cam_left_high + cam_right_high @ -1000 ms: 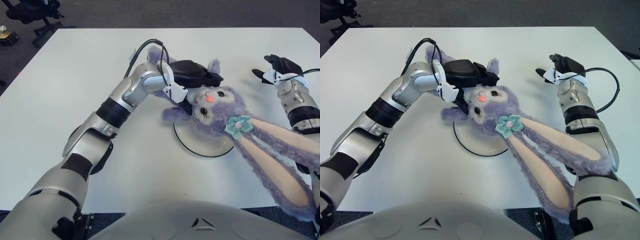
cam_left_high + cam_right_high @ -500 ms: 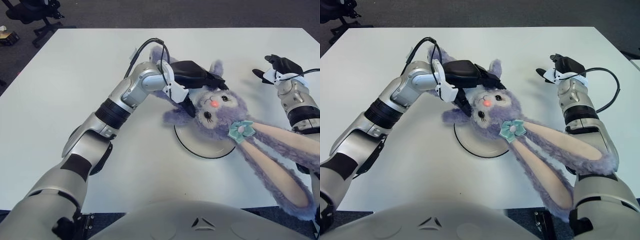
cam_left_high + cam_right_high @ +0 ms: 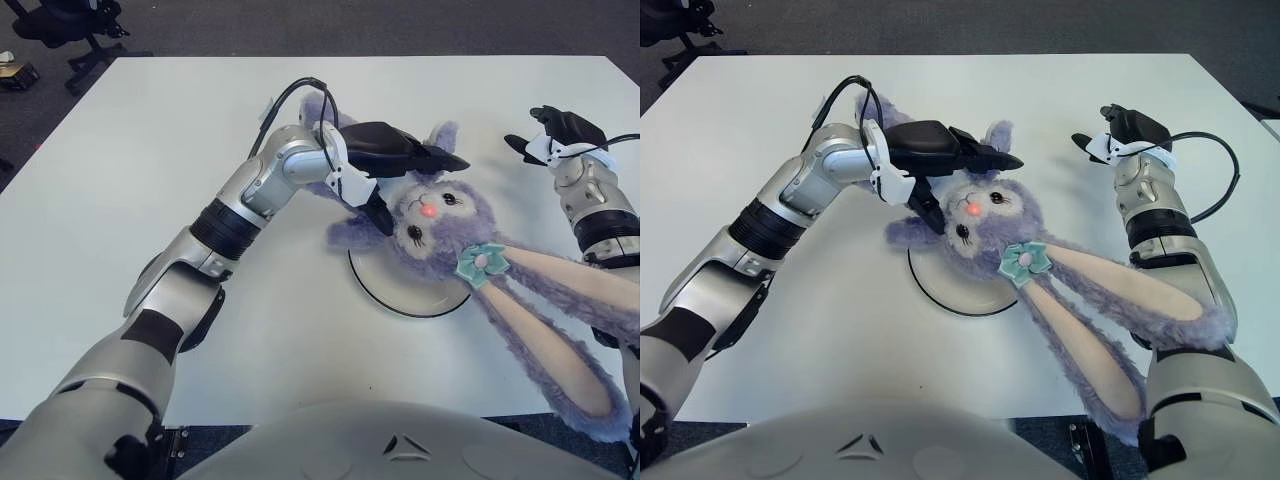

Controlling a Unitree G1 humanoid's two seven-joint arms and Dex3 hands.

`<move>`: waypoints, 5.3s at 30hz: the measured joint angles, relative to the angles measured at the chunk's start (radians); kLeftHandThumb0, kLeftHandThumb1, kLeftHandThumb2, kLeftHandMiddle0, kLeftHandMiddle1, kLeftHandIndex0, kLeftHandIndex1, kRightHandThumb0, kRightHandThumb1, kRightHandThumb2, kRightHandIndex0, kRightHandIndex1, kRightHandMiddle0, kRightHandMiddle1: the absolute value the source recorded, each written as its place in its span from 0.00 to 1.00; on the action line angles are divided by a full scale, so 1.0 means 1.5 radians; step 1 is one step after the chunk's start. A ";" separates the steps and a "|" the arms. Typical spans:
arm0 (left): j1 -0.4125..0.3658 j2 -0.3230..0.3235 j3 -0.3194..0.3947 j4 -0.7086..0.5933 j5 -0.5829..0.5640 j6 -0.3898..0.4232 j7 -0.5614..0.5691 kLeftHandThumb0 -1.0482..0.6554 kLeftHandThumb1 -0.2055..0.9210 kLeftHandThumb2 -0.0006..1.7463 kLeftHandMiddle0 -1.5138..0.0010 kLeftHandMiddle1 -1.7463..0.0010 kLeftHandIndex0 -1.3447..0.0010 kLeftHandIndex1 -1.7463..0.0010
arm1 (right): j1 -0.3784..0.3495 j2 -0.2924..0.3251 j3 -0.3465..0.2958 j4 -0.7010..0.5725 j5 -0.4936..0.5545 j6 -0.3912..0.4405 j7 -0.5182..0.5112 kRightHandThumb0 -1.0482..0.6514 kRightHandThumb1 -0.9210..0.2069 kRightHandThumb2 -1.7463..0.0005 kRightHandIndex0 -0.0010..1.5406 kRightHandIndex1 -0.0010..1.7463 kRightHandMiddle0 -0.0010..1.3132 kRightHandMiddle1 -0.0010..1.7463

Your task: Put the doll into the plate.

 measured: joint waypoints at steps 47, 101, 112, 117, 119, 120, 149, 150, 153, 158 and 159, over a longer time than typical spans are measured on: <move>-0.141 -0.124 0.112 0.178 -0.108 -0.120 0.263 0.18 1.00 0.31 0.70 1.00 0.72 0.97 | 0.003 -0.011 0.060 0.136 -0.045 -0.088 -0.087 0.23 0.00 0.62 0.42 0.03 0.35 0.03; -0.108 0.067 0.414 0.418 -0.181 -0.197 0.572 0.32 1.00 0.40 0.53 0.99 0.80 0.60 | 0.099 0.060 -0.025 -0.072 0.070 -0.014 0.023 0.32 0.00 0.67 0.35 0.01 0.31 0.01; -0.041 0.062 0.451 0.487 -0.278 -0.244 0.539 0.35 1.00 0.36 0.48 0.90 0.81 0.46 | 0.108 0.073 -0.038 -0.091 0.073 -0.013 0.024 0.31 0.00 0.67 0.35 0.01 0.31 0.01; 0.015 0.056 0.455 0.419 -0.343 -0.176 0.466 0.39 1.00 0.33 0.59 0.58 0.84 0.17 | 0.112 0.085 -0.053 -0.100 0.087 -0.013 0.023 0.29 0.00 0.66 0.37 0.01 0.32 0.01; 0.035 0.052 0.455 0.393 -0.362 -0.149 0.442 0.40 1.00 0.31 0.60 0.54 0.85 0.09 | 0.115 0.089 -0.057 -0.105 0.091 -0.013 0.022 0.29 0.00 0.66 0.37 0.01 0.32 0.01; 0.044 0.050 0.456 0.382 -0.372 -0.137 0.431 0.41 1.00 0.31 0.61 0.52 0.85 0.06 | 0.117 0.091 -0.059 -0.109 0.092 -0.013 0.020 0.28 0.00 0.65 0.37 0.01 0.32 0.02; 0.278 -0.053 0.448 0.219 -0.500 0.055 0.253 0.41 1.00 0.29 0.61 0.13 0.85 0.00 | 0.162 0.139 -0.099 -0.188 0.127 -0.024 0.010 0.26 0.00 0.66 0.43 0.03 0.37 0.04; 0.281 -0.057 0.448 0.215 -0.501 0.061 0.252 0.41 1.00 0.29 0.61 0.12 0.84 0.00 | 0.164 0.145 -0.110 -0.188 0.141 -0.031 0.009 0.26 0.00 0.66 0.43 0.03 0.38 0.04; 0.287 -0.067 0.448 0.207 -0.507 0.074 0.250 0.41 1.00 0.29 0.61 0.06 0.84 0.00 | 0.172 0.167 -0.141 -0.189 0.191 -0.065 0.011 0.27 0.00 0.67 0.47 0.04 0.45 0.09; 0.297 -0.080 0.448 0.201 -0.512 0.092 0.243 0.41 1.00 0.29 0.61 0.03 0.84 0.00 | 0.184 0.205 -0.186 -0.186 0.258 -0.121 0.013 0.36 0.00 0.75 0.59 0.06 0.35 0.60; 0.298 -0.081 0.448 0.200 -0.512 0.094 0.242 0.41 1.00 0.29 0.61 0.03 0.84 0.00 | 0.184 0.210 -0.192 -0.184 0.270 -0.131 0.015 0.38 0.00 0.76 0.60 0.07 0.32 0.71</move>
